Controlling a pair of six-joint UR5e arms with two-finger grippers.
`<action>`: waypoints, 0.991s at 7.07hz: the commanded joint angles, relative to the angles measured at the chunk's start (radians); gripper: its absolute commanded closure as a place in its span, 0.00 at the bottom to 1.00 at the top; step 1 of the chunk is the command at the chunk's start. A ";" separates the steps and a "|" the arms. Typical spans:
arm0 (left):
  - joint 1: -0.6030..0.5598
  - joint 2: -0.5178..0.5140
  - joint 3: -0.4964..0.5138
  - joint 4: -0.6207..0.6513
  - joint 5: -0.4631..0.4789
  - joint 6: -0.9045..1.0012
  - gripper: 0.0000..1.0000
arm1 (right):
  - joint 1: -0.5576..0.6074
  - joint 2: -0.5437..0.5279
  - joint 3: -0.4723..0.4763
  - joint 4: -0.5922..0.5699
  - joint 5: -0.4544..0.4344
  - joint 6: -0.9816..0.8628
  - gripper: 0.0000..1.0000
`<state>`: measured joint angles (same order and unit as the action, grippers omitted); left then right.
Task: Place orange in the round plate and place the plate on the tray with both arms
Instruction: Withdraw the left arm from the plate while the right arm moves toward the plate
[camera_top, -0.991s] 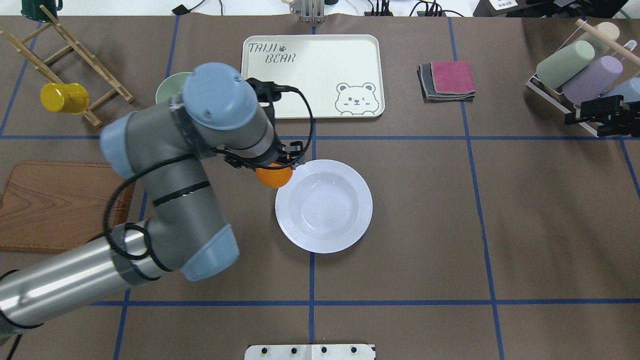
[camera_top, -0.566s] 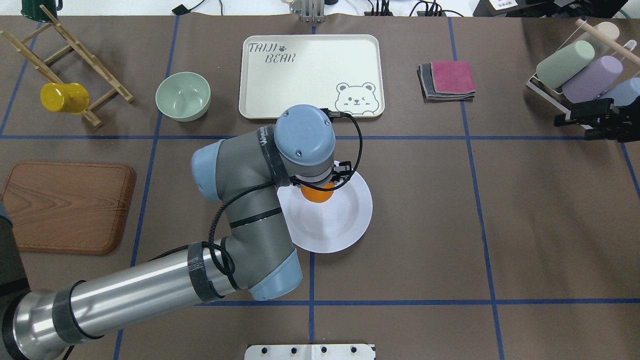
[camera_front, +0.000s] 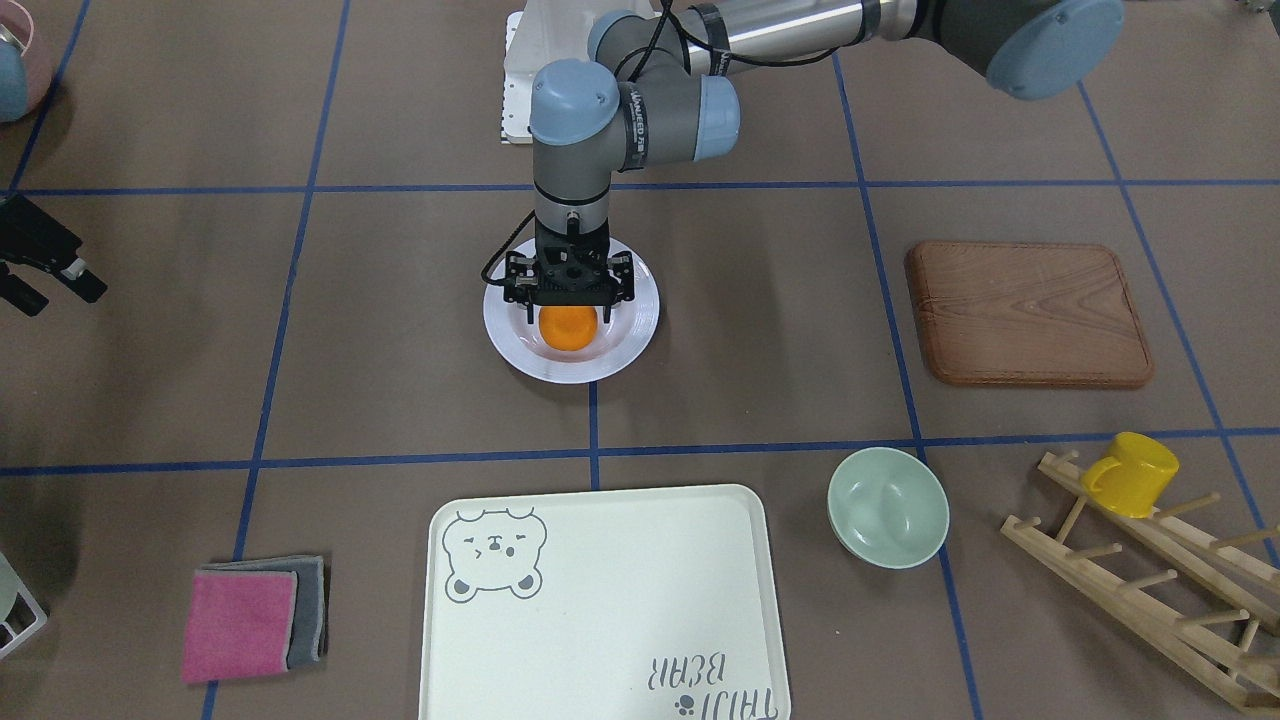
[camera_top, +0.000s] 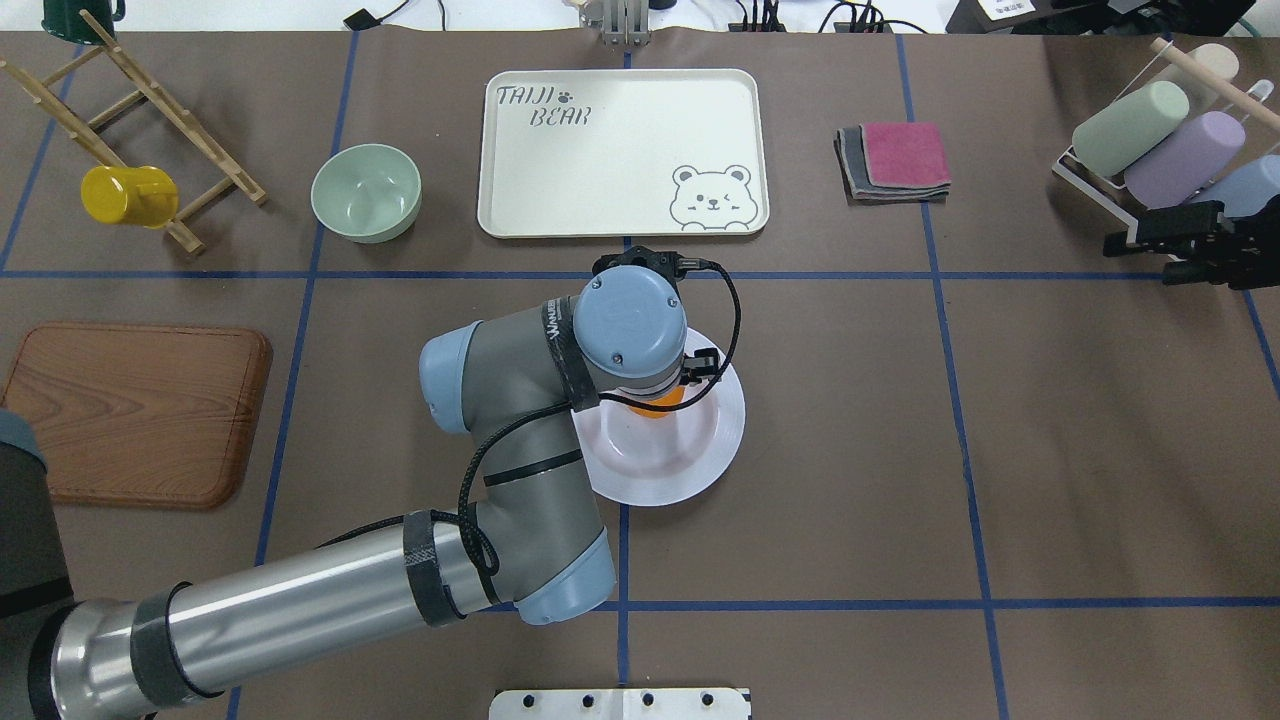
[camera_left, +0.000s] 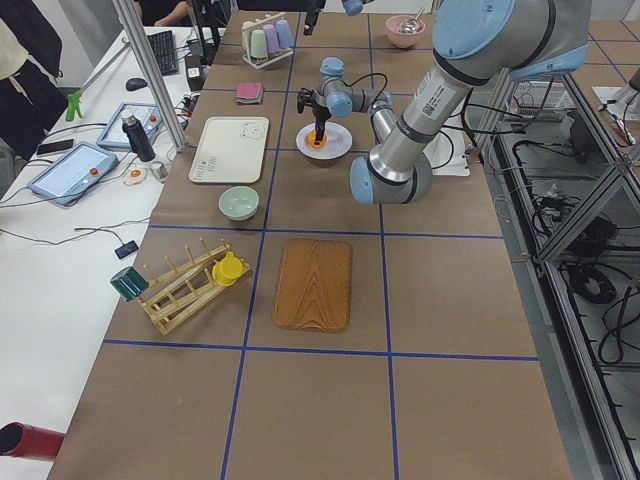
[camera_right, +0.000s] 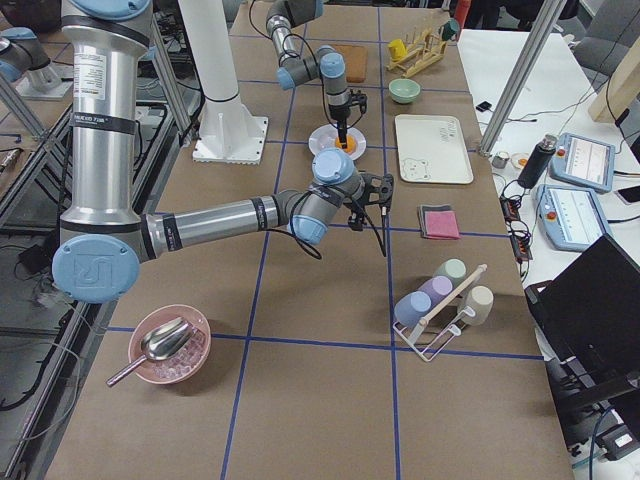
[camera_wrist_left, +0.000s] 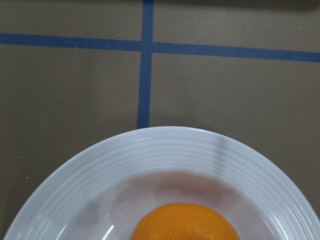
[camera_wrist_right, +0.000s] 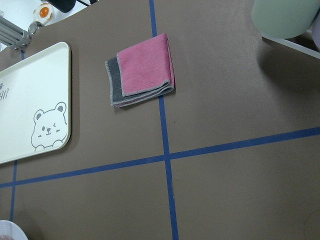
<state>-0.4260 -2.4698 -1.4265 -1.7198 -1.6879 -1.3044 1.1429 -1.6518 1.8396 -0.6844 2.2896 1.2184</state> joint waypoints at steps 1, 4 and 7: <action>-0.078 0.140 -0.282 0.161 -0.062 0.180 0.01 | -0.027 0.006 0.000 0.104 -0.004 0.195 0.00; -0.360 0.439 -0.560 0.290 -0.267 0.620 0.01 | -0.196 0.003 0.088 0.141 -0.230 0.489 0.00; -0.766 0.711 -0.565 0.289 -0.543 1.072 0.01 | -0.572 -0.002 0.170 0.135 -0.729 0.700 0.00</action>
<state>-1.0268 -1.8830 -1.9860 -1.4323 -2.1320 -0.3943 0.7349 -1.6509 1.9787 -0.5452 1.7789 1.8372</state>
